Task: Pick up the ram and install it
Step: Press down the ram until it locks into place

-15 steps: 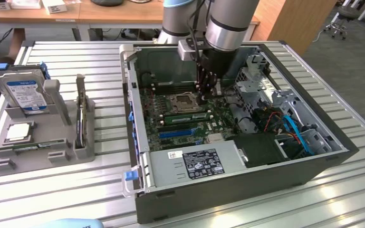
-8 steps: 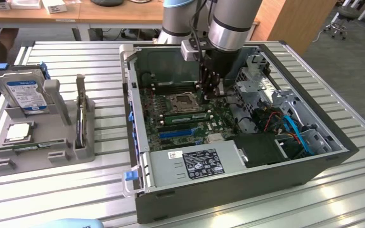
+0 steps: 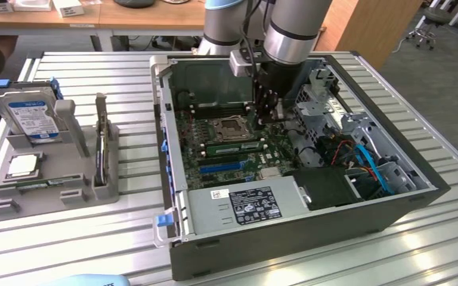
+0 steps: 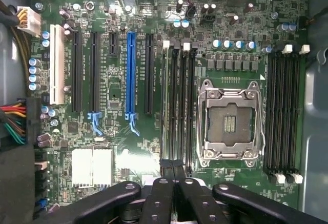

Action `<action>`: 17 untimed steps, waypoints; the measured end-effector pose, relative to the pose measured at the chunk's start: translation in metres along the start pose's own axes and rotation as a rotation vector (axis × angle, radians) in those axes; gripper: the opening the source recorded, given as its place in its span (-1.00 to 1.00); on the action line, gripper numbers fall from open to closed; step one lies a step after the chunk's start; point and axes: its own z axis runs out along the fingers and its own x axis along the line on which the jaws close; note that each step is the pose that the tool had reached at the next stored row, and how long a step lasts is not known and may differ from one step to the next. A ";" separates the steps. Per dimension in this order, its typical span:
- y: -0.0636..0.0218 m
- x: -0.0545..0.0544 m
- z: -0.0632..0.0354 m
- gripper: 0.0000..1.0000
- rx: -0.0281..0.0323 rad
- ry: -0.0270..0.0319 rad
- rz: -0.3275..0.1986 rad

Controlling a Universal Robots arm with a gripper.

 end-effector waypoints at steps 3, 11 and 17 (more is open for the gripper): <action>-0.0015 0.000 0.0000 -0.80 0.0008 -0.0034 0.000; -0.0067 0.000 -0.0001 -0.80 0.0022 -0.0127 0.000; -0.0122 0.000 -0.0002 -0.80 0.0023 -0.0199 -0.001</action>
